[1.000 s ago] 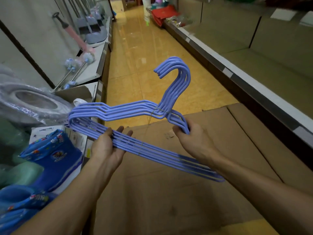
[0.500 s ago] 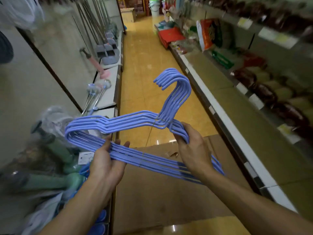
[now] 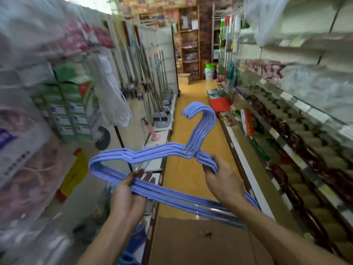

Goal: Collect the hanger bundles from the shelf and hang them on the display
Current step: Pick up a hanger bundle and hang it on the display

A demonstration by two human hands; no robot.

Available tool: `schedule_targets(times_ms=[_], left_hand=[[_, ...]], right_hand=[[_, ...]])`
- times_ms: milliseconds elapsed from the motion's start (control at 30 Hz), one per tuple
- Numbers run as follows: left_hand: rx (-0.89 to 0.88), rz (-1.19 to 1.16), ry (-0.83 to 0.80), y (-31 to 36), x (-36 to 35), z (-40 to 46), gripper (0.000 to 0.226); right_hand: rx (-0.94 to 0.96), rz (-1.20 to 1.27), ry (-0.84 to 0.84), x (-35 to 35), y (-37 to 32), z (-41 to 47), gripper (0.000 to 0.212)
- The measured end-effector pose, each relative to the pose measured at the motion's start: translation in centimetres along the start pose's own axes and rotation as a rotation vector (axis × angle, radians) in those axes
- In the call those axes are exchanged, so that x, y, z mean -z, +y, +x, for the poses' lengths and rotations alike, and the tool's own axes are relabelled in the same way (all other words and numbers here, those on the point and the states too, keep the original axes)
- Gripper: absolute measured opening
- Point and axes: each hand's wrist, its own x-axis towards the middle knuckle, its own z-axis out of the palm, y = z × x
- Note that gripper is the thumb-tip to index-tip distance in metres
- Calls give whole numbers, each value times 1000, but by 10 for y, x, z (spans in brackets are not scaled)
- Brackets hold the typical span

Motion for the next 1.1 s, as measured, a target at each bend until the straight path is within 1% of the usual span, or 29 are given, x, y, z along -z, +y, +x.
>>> schedule_targets(times_ms=[67, 167, 267, 367, 533, 633, 700, 867, 1100], left_hand=[[-45, -55, -5, 20, -21, -24, 27], [-65, -101, -17, 45, -45, -57, 38], [-72, -127, -9, 65, -61, -89, 41], [-109, -116, -30, 81, -70, -120, 41], [-185, -113, -115, 100, -73, -174, 41], [-238, -93, -129, 108, -65, -212, 37], [-258, -98, -124, 113, -54, -236, 39], [-317, -154, -65, 122, -16, -299, 38], [-441, -196, 14, 151, 30, -383, 38]], right_hand=[[27, 17, 0, 26, -28, 6, 11], [66, 32, -7, 61, -66, 6, 8], [74, 47, -35, 90, -98, -2, 20], [80, 33, -29, 116, -126, -18, 27], [150, -6, 41, 148, -158, -53, 30], [188, 1, 38, 160, -173, -79, 31], [209, 0, 26, 166, -182, -99, 33], [296, -47, 3, 175, -204, -154, 31], [437, 11, -56, 168, -249, -211, 30]])
